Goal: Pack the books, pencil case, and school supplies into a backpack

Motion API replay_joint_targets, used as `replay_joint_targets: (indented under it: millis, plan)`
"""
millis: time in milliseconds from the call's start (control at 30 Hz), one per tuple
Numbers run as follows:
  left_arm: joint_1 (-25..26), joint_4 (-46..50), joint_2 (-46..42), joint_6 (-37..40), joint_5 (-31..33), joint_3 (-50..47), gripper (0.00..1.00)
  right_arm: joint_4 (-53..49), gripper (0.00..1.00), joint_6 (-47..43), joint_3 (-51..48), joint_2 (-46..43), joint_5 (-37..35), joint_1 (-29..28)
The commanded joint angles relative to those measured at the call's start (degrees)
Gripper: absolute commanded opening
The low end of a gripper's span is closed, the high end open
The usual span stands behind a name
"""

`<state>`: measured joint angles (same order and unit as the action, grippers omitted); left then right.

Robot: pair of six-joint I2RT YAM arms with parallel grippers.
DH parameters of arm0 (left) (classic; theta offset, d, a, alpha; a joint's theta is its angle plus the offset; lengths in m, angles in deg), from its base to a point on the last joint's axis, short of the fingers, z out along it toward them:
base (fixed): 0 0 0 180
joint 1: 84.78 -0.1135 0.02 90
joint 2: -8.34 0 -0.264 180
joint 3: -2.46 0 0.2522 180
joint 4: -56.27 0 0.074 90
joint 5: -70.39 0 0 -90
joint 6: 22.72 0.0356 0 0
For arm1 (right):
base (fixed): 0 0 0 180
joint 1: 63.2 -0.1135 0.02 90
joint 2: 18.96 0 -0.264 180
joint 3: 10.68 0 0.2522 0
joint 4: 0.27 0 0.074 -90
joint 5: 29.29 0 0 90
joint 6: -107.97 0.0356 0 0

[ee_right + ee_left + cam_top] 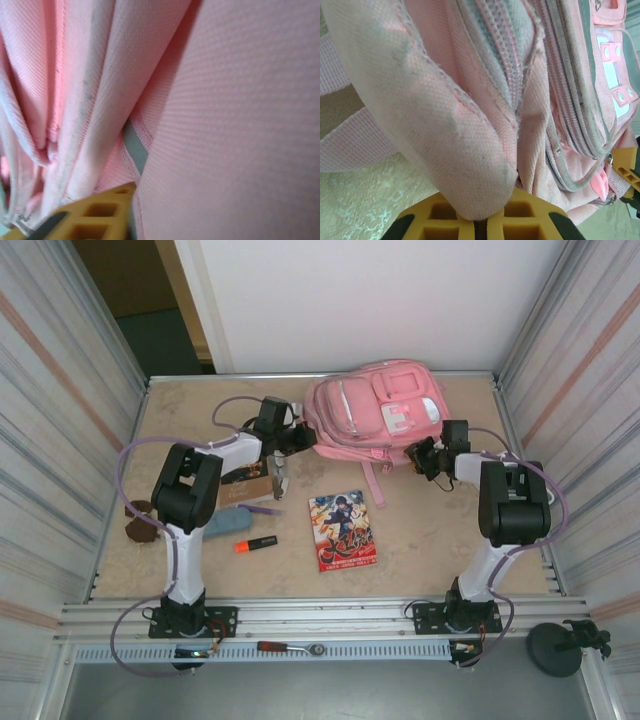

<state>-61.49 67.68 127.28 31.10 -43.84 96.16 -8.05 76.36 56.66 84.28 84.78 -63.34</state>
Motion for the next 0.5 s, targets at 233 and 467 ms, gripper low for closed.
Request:
replay_joint_targets:
  millis: [233,467]
  plan:
    - [-3.7,3.8,-11.9,11.0,3.9,-3.3,0.44,12.4,0.04,17.7,-7.4,-13.2,-2.0,-3.7]
    - [-1.5,-1.1,-29.3,14.6,6.0,-21.2,0.58,11.6,0.03,19.8,-7.5,-19.5,-6.3,-7.2]
